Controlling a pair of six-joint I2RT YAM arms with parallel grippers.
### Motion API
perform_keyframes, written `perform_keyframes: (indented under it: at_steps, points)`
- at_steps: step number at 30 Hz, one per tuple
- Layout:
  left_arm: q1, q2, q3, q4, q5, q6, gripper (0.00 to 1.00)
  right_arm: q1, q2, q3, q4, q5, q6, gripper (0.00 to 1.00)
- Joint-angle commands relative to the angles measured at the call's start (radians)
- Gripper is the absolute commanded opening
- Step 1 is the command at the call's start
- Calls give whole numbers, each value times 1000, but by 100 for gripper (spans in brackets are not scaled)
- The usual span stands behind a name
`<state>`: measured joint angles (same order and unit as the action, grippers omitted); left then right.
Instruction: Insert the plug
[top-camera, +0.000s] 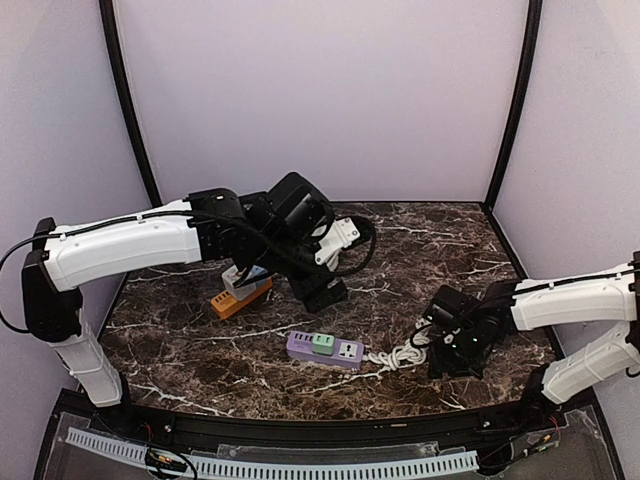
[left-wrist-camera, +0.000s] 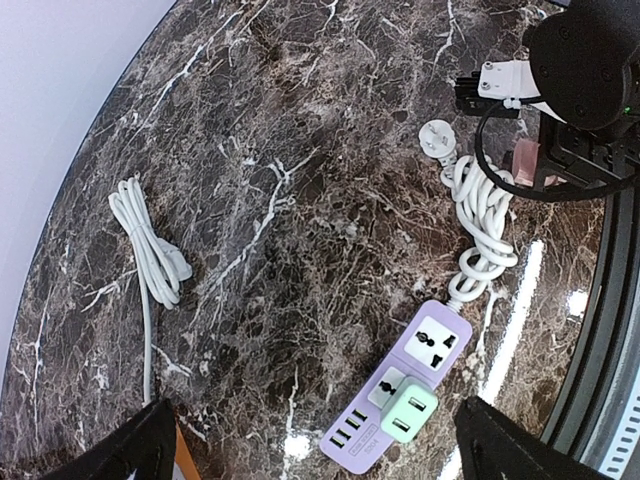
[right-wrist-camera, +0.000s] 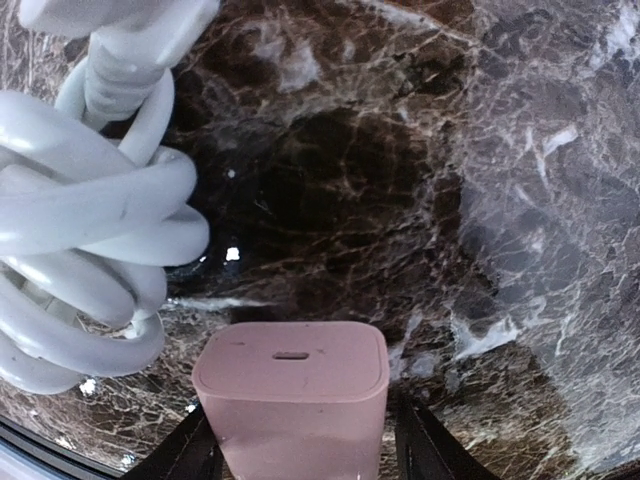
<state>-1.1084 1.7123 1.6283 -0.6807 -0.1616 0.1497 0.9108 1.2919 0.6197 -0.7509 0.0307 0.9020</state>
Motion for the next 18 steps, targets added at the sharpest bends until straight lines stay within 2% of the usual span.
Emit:
perform_keyframes:
  at_steps: [1, 7, 15, 18]
  points:
    - [2, -48, -16, 0, 3, -2, 99, 19, -24, -42, 86, 34, 41, 57]
    - [2, -58, -20, 2, -52, 3, 99, 42, -18, -81, 119, 50, 53, 50]
    - [2, -77, -35, 18, -105, 0, 99, 78, -33, -63, 115, 95, 58, 32]
    - [2, -90, -35, 17, -136, -1, 99, 80, -54, -37, 96, 107, 47, 20]
